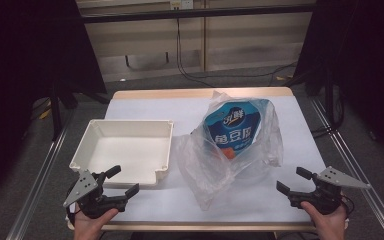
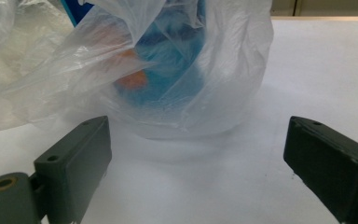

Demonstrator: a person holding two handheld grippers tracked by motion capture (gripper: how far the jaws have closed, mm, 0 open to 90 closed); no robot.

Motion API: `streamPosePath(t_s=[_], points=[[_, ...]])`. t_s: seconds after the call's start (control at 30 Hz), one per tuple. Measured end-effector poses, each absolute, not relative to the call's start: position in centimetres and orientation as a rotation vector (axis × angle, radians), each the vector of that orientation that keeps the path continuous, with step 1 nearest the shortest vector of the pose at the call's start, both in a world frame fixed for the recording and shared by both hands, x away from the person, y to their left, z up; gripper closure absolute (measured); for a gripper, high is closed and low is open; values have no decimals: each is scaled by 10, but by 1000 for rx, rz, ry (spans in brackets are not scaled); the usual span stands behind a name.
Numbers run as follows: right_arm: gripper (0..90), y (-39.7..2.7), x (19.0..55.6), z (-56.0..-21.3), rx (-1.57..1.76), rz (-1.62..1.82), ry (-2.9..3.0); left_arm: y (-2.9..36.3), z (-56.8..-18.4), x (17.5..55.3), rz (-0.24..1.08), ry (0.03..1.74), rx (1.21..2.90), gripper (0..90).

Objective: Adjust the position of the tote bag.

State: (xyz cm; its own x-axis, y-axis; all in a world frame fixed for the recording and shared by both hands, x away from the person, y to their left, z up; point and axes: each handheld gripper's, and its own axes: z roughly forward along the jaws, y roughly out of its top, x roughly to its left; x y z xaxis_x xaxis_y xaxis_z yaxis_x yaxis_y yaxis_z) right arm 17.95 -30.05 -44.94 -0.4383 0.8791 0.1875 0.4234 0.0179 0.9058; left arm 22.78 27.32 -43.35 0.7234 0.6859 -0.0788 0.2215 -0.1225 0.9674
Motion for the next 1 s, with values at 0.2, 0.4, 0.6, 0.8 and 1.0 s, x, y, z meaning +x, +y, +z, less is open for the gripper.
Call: streamPosePath(t_s=[0.2, 0.4, 0.6, 0.8, 1.0], points=[[86, -300, 178, -448, 1315, 1401, 1858, 274, -433, 228, 476, 732, 1671, 106], [89, -300, 177, -447, 1301, 1394, 1854, 275, -434, 228, 473, 743, 1664, 106], [103, -300, 177, -446, 1298, 1405, 1844, 274, -433, 228, 480, 743, 1672, 107], [110, -301, 177, -446, 1288, 1413, 1837, 269, -433, 227, 478, 730, 1682, 114], [125, -300, 176, -443, 1268, 1417, 1836, 265, -431, 225, 467, 724, 1681, 123]])
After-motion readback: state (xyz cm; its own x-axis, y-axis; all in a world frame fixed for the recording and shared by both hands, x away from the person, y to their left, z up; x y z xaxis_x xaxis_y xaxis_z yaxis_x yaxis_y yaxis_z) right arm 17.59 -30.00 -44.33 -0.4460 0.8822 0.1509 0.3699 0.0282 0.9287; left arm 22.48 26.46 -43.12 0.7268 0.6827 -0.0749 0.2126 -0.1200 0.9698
